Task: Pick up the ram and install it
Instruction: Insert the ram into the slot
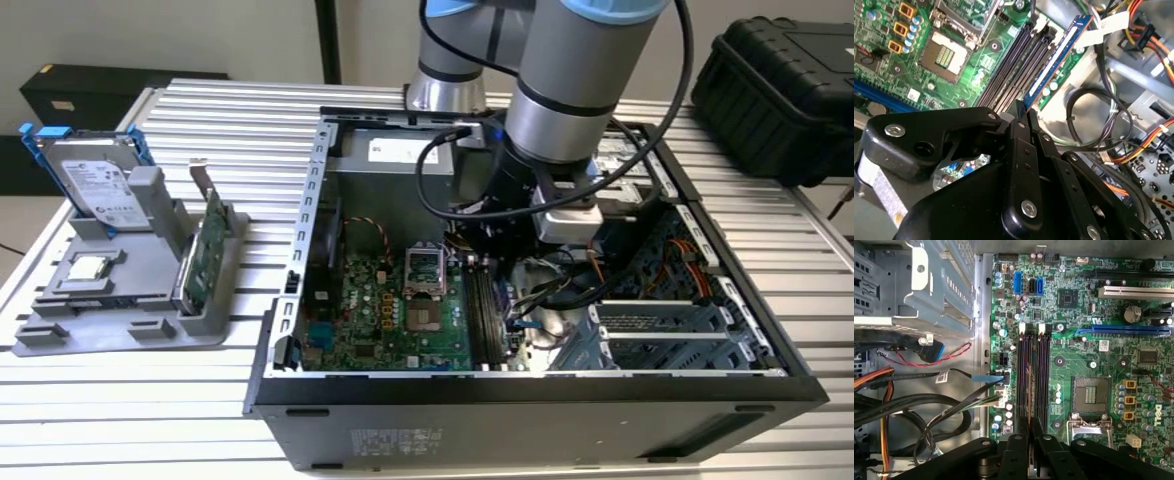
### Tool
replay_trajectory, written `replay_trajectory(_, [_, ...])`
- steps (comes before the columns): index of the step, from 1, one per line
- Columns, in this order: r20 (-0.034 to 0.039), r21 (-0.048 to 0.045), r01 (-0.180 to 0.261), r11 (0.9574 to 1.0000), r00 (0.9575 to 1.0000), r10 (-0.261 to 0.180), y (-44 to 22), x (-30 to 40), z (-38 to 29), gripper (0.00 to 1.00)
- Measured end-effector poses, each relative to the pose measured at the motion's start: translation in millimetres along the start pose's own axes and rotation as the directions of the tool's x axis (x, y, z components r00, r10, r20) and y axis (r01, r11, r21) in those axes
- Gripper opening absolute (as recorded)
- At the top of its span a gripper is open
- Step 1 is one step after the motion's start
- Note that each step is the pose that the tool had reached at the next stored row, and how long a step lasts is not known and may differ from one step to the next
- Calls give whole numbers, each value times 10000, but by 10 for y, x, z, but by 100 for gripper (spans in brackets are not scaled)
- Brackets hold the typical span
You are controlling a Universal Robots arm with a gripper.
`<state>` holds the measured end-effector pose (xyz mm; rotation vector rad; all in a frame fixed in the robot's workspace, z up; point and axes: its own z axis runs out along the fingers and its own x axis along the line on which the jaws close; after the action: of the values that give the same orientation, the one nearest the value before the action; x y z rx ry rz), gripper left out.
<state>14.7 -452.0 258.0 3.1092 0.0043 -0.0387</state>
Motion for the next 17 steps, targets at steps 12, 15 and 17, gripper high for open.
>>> replay_trajectory(12, [2,-140,-34,9999,10000,34,44,35,9,0])
replay_trajectory(15, [2,-139,-39,9999,10000,39,63,38,24,0])
replay_trajectory(17, [2,-138,-49,9999,10000,49,87,38,38,0])
